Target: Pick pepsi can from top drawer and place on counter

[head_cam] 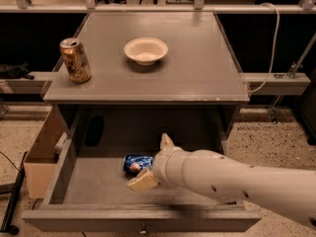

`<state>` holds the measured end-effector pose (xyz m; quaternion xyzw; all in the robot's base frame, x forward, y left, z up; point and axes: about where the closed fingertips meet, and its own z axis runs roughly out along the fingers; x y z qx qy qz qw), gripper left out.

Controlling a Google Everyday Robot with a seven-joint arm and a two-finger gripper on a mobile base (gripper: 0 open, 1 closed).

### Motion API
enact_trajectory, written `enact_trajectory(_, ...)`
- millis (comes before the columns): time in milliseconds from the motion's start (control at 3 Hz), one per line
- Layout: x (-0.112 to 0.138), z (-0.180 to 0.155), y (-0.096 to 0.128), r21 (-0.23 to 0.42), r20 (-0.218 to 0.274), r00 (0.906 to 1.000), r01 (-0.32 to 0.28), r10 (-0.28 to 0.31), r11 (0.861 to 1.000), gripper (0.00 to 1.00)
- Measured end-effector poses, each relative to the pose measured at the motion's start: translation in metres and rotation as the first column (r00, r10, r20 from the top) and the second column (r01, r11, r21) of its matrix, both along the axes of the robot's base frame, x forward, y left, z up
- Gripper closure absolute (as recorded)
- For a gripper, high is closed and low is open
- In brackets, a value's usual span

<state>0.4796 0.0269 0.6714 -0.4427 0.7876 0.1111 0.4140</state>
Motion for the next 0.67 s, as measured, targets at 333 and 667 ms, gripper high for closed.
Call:
enact_trajectory(333, 0.014, -0.003, 0.002, -0.01, 0.022, 0.9997, -0.008, 0.008, 1.0, 0.0)
enact_trajectory(667, 0.007, -0.016, -0.005, -0.022, 0.015, 0.9998, -0.01, 0.011, 1.0, 0.0)
